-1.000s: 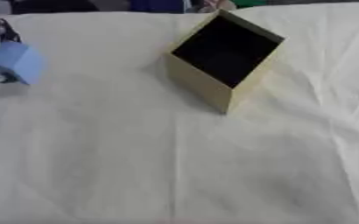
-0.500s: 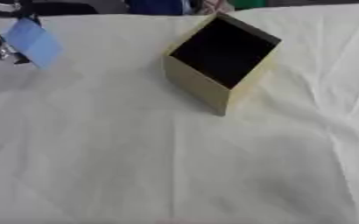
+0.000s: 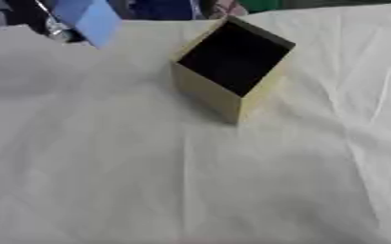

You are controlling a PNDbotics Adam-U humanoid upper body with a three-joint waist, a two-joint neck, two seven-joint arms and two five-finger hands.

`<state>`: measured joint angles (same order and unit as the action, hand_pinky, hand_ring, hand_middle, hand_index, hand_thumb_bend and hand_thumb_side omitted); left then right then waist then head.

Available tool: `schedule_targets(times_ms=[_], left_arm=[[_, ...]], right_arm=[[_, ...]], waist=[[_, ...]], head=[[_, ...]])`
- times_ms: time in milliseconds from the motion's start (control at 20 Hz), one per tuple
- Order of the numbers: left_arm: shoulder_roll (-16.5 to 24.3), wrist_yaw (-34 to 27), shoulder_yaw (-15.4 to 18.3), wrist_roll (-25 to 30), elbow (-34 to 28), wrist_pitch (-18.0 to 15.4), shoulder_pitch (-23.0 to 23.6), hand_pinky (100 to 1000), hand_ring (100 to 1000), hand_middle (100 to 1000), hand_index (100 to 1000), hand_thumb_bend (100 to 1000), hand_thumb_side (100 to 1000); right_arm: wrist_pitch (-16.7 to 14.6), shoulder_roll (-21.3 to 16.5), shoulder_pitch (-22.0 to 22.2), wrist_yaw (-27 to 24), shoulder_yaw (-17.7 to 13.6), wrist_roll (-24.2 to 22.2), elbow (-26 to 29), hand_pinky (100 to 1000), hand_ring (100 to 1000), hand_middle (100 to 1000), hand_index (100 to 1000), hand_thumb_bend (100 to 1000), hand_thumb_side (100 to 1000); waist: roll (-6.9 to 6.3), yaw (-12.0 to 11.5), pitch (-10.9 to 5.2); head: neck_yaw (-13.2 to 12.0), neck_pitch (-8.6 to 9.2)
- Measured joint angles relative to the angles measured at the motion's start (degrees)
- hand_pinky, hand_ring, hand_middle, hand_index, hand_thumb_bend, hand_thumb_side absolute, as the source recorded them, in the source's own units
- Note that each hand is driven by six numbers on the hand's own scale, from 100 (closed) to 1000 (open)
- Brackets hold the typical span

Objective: Pick up objects on the table and place them in the box.

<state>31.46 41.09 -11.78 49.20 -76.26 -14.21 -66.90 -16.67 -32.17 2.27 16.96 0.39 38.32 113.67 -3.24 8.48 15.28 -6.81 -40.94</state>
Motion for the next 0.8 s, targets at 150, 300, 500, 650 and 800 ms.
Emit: schedule_targets(times_ms=[150,300,500,650,800], left_arm=[[-4.1,0.1,0.0,-0.2,1.3,1.0,-1.5,867,711,512,653,100,325],[-8.3,1.2,0.3,-1.1,3.2,2.0,-2.5,866,714,516,661,100,345],[-13.6,3.9,1.6,-3.7,5.0,4.0,-4.0,872,731,524,673,100,337],[-16.4,5.6,2.7,-6.2,6.3,5.4,-4.3,876,742,531,682,100,348],[-17.9,6.4,3.6,-8.9,7.6,6.2,-4.3,874,745,534,686,100,343]], right_arm=[[-0.2,-0.2,-0.8,-0.5,0.0,-0.3,0.0,660,768,586,726,100,810],[-0.4,-0.4,-1.3,-0.9,0.0,-0.5,0.0,660,768,586,726,100,810],[-0.6,-0.4,-2.0,-1.5,0.0,-0.7,0.0,659,768,586,726,100,810],[-0.8,-0.5,-3.2,-2.0,0.0,-1.1,0.0,659,768,586,726,100,810],[-1.1,-0.6,-4.5,-2.7,0.1,-1.6,0.0,659,768,586,726,100,810]], waist=[[-0.24,0.4,0.36],[-0.45,0.7,0.64],[-0.65,1.2,0.94],[-1.0,2.2,1.4],[-1.3,3.5,1.99]], head=[[-0.3,0.24],[-0.5,0.47],[-0.7,0.72],[-1.4,0.76],[-2.7,0.97]])
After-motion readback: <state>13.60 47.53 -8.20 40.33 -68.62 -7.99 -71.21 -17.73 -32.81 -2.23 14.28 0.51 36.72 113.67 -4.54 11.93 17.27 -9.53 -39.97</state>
